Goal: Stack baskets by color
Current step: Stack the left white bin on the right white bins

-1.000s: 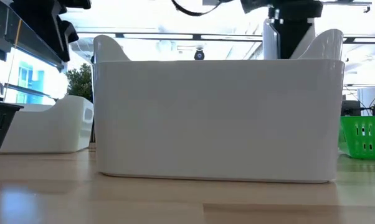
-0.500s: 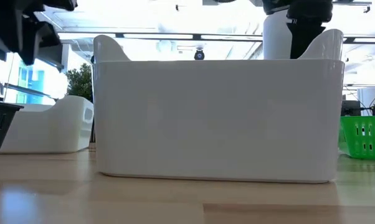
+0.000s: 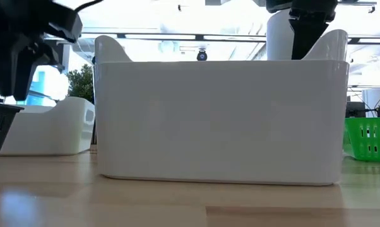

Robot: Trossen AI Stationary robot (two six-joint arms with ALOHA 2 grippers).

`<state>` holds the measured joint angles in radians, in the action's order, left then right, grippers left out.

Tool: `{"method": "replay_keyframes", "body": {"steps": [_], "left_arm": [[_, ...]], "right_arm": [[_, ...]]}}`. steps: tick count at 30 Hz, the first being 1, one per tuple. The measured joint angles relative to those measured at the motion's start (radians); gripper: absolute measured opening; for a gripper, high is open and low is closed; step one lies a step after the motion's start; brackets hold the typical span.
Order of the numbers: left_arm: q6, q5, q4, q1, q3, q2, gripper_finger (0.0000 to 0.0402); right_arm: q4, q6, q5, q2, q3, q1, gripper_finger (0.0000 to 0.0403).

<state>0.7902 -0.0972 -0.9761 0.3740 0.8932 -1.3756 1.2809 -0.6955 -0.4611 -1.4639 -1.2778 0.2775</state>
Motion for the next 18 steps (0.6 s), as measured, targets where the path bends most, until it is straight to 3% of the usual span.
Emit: {"method": "replay_keyframes", "body": {"steps": [18], "left_arm": [[0.011,-0.049,0.001,-0.001,0.0,-0.172,0.014]], "right_arm": [[-0.005,0.008,0.003,0.0,0.0,0.0,0.0124]]}}
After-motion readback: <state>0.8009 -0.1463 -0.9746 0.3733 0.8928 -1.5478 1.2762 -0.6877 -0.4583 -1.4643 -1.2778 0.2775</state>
